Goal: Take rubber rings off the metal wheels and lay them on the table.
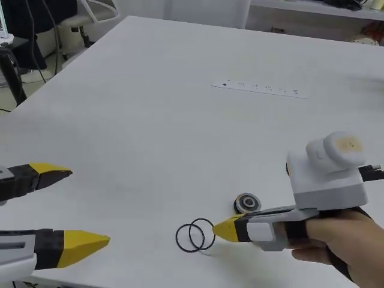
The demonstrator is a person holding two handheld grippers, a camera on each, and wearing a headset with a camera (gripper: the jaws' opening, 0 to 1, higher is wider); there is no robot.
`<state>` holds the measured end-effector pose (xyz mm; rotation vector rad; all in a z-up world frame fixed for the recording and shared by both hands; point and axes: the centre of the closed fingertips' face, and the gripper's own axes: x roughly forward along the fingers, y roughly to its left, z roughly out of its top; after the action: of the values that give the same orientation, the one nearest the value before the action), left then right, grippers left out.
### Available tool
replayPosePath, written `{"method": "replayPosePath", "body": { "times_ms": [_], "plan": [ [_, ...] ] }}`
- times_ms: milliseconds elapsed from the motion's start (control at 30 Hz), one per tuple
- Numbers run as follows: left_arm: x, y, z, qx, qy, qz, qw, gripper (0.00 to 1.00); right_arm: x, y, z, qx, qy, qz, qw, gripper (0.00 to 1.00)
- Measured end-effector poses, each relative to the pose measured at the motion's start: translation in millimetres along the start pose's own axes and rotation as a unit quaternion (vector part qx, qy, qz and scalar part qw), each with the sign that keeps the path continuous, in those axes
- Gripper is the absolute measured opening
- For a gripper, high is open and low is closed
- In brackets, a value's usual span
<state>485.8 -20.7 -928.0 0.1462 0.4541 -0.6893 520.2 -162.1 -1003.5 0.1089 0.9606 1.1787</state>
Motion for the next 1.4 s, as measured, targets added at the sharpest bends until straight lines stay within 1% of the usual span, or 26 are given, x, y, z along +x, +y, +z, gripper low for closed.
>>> {"method": "replayPosePath", "body": {
  "times_ms": [33, 133, 233, 300, 400, 500, 667, 733, 800, 867, 967, 1033, 1133, 1233, 1400],
  "plan": [
    [0.1, -0.7, 0.5, 0.0, 0.0, 0.0, 1.0, 0.71, 0.2, -0.5, -0.5, 0.0, 0.001, -0.001, 1.0, 0.0],
    [0.3, -2.0, 1.4, 0.002, 0.003, 0.001, 1.0, 0.71, 0.2, -7.3, -1.6, -0.012, 0.004, -0.017, 0.9998, 0.0],
    [-0.1, -3.0, 2.5, 0.003, 0.005, 0.002, 1.0, 0.71, -0.4, -9.3, -2.7, -0.019, 0.007, -0.022, 0.9996, 0.01],
    [-0.6, -3.4, 3.5, 0.004, 0.005, 0.002, 1.0, 0.71, -0.6, -10.9, -3.5, -0.025, 0.008, -0.025, 0.9993, 0.03],
    [-1.3, -3.4, 4.1, 0.005, 0.007, 0.004, 1.0, 0.71, -1.4, -12.7, -1.8, -0.025, 0.005, -0.029, 0.9993, 0.07],
    [-2.3, -2.3, 4.4, 0.008, 0.009, 0.004, 0.9999, 0.71, -5.7, -15.2, 3.2, -0.036, 0.0, -0.035, 0.9987, 0.08],
    [-2.6, 0.4, 4.4, 0.012, 0.013, 0.005, 0.9998, 0.71, -11.8, -18.5, 9.1, -0.035, -0.013, -0.038, 0.9986, 0.09],
    [-2.5, 1.3, 5.2, 0.014, 0.013, 0.005, 0.9998, 0.71, -15.4, -22.1, 11.3, -0.05, -0.013, -0.05, 0.9974, 0.09],
    [-2.0, 1.8, 6.2, 0.015, 0.013, 0.004, 0.9998, 0.71, -19.1, -22.3, 14.1, -0.06, -0.018, -0.053, 0.9966, 0.1],
    [-1.6, 1.8, 7.9, 0.018, 0.013, 0.004, 0.9997, 0.71, -23.1, -22.0, 19.6, -0.063, -0.029, -0.05, 0.9963, 0.11],
    [-1.5, 2.0, 10.7, 0.02, 0.012, 0.004, 0.9997, 0.71, -29.2, -21.0, 31.2, -0.072, -0.054, -0.048, 0.9948, 0.14],
    [-1.6, 2.6, 12.2, 0.022, 0.012, 0.004, 0.9997, 0.71, -35.0, -20.7, 41.2, -0.082, -0.076, -0.049, 0.9925, 0.14],
    [-1.7, 1.9, 15.3, 0.027, 0.013, 0.003, 0.9996, 0.71, -45.6, -19.8, 55.5, -0.078, -0.111, -0.043, 0.9898, 0.15],
    [-1.4, 2.1, 18.8, 0.031, 0.012, 0.003, 0.9994, 0.71, -55.4, -23.1, 64.3, -0.078, -0.134, -0.05, 0.9867, 0.16],
    [0.2, 1.7, 25.5, 0.036, 0.008, 0.0, 0.9993, 0.71, -69.7, -32.2, 72.7, -0.075, -0.157, -0.065, 0.9826, 0.15]
  ]
}}
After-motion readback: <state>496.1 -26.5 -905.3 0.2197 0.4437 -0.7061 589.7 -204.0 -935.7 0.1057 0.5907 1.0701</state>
